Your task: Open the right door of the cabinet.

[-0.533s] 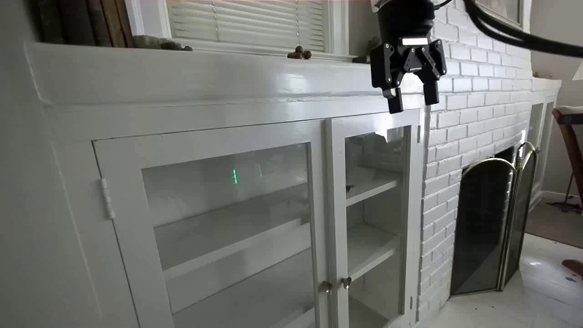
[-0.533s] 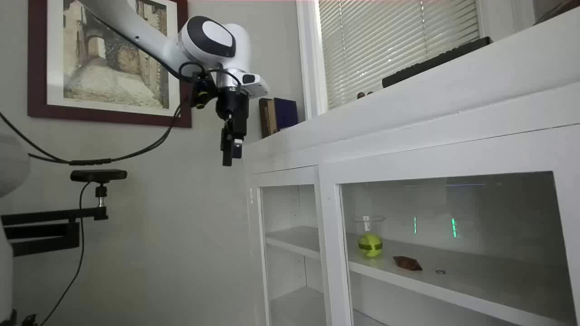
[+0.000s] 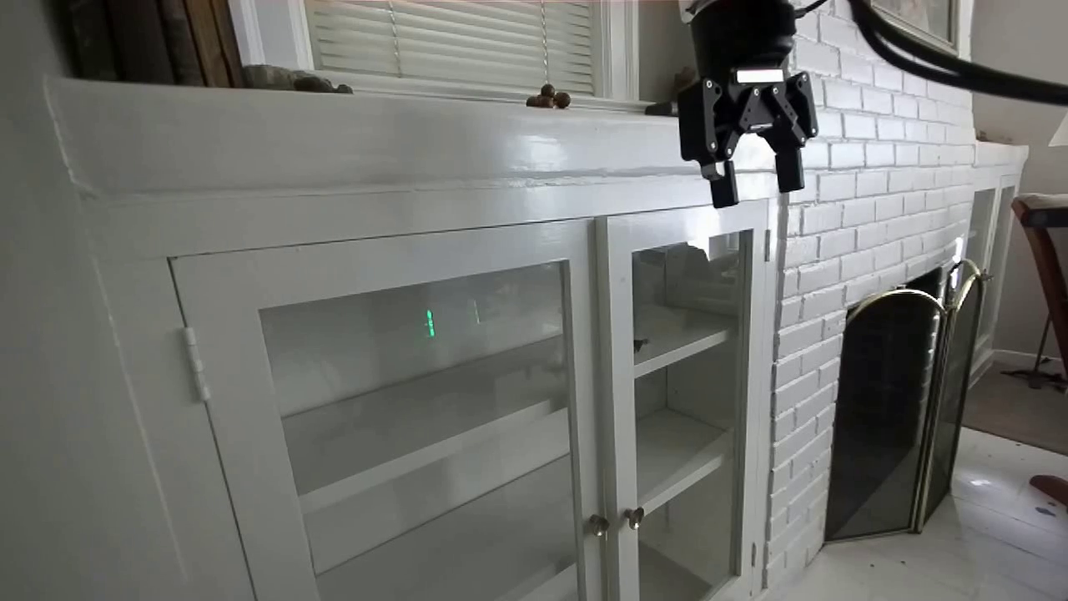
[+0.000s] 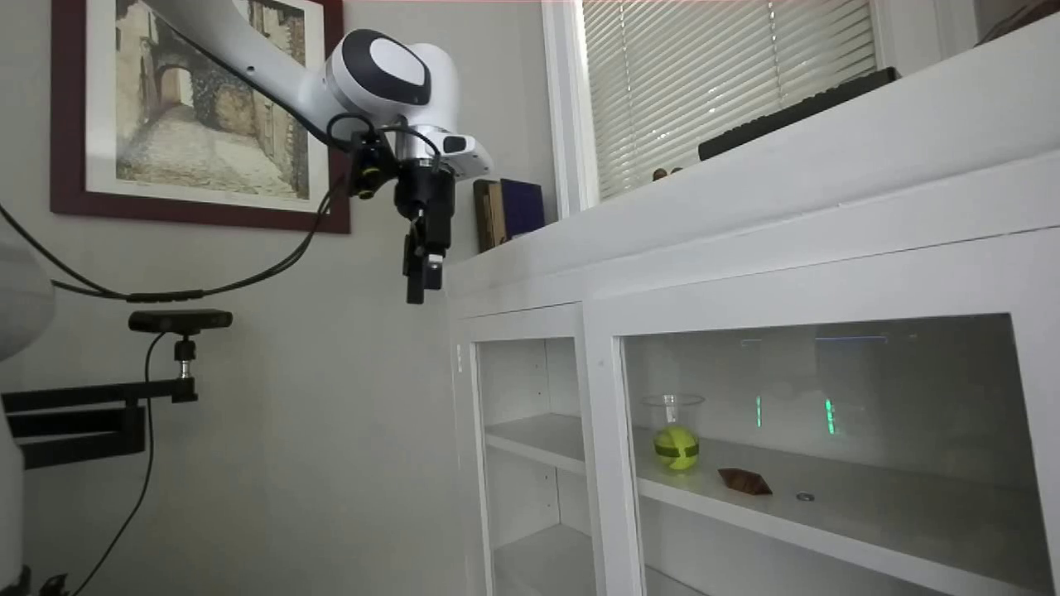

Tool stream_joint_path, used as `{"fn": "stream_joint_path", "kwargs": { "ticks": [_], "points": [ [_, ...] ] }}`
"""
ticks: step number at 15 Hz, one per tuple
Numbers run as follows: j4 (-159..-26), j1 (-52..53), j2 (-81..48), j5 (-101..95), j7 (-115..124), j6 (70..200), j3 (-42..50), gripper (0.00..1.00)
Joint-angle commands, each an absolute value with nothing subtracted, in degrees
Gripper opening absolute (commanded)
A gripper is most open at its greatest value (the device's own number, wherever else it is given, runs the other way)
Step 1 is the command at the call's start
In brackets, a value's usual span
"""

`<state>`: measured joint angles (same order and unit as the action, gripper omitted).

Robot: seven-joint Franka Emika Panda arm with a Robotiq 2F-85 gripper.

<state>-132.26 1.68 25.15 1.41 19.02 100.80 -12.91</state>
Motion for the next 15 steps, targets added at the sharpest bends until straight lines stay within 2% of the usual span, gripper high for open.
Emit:
{"fn": "stream_joint_path", "kwargs": {
  "ticks": [1, 6, 15],
  "points": [
    [-132.2, 2.7, 25.0, 1.0, 19.4, 100.7, -12.0, 1.00],
    [-131.8, 1.7, 21.3, -3.3, 27.8, 112.0, -15.2, 1.00],
    [-132.4, -0.6, 15.4, -27.6, 53.8, 128.8, -19.9, 1.00]
  ]
}}
